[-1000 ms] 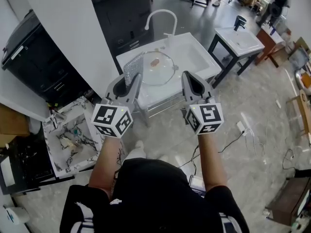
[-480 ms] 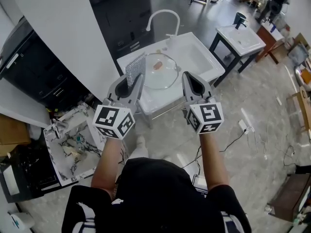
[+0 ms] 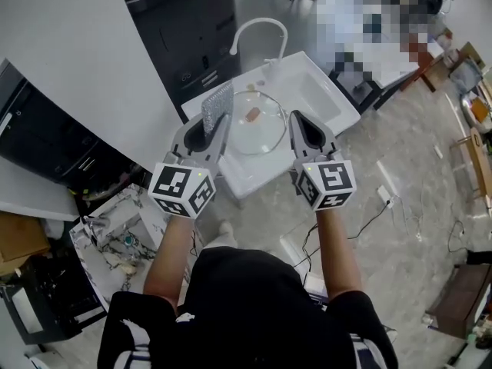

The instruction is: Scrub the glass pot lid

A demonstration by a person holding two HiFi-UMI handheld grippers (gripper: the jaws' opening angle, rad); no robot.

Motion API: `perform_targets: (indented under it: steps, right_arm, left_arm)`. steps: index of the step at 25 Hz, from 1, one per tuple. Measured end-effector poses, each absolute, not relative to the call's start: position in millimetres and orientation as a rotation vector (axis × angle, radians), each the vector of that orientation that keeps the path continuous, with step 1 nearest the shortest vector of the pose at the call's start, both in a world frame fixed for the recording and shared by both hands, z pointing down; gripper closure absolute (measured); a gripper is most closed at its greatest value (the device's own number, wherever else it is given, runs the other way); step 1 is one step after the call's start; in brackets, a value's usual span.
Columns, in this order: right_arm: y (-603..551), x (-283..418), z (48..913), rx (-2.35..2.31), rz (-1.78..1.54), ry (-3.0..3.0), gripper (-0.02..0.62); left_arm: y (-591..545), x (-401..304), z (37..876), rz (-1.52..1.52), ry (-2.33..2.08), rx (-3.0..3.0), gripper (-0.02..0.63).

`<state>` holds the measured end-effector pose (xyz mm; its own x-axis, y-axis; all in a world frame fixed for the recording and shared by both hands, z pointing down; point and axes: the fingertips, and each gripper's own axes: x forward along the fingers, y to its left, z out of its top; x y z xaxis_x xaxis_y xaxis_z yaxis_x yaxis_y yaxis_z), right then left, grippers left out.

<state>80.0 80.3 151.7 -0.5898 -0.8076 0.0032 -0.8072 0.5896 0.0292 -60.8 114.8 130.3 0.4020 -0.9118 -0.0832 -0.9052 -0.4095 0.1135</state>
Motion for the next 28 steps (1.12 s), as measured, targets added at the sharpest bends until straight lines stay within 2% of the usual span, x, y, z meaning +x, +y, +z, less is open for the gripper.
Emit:
perform_targets:
  steps: [14,28]
  right_arm:
    - [12,35,163,1.498,-0.026,-2.658,0.601]
    - [-9,15,216,1.445,0.046,-2.525,0.601]
  left_arm:
    - [35,-106,146,-0.213,-1.528,2.607,0.531]
    - [3,-112,189,-0.170,-1.347,2.606,0.531]
